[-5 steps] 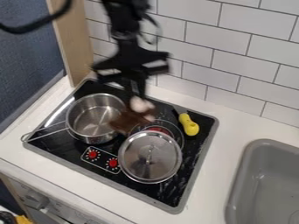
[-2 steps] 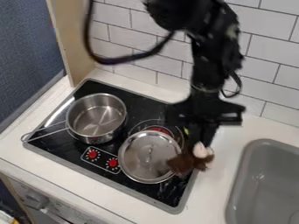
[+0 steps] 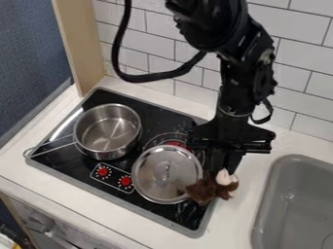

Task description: Move the brown toy to the lower right burner

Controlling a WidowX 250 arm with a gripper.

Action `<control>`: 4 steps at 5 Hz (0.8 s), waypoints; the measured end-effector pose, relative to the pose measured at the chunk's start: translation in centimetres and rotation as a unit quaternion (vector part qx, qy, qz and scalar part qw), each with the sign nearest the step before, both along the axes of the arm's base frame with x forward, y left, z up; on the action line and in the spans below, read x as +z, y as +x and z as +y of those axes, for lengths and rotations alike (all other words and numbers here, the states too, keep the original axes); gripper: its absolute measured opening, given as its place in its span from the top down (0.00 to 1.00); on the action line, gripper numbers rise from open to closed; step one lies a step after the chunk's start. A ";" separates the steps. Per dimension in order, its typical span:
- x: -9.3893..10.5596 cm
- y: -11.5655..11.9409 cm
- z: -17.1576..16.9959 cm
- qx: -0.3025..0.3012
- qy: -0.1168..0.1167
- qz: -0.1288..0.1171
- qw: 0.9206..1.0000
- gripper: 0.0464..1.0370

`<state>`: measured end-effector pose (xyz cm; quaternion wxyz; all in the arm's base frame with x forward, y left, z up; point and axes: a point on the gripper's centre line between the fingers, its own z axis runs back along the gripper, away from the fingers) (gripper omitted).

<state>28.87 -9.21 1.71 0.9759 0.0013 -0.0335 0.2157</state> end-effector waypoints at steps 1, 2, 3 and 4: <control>-0.9 -0.4 0.2 -0.010 0.025 0.023 0.999 0.74; -1.4 -0.8 0.1 -0.018 0.018 0.025 0.999 0.43; -1.0 -1.1 1.1 -0.020 0.015 0.042 0.999 0.13; 0.3 -0.7 1.1 -0.021 0.002 0.034 0.999 0.03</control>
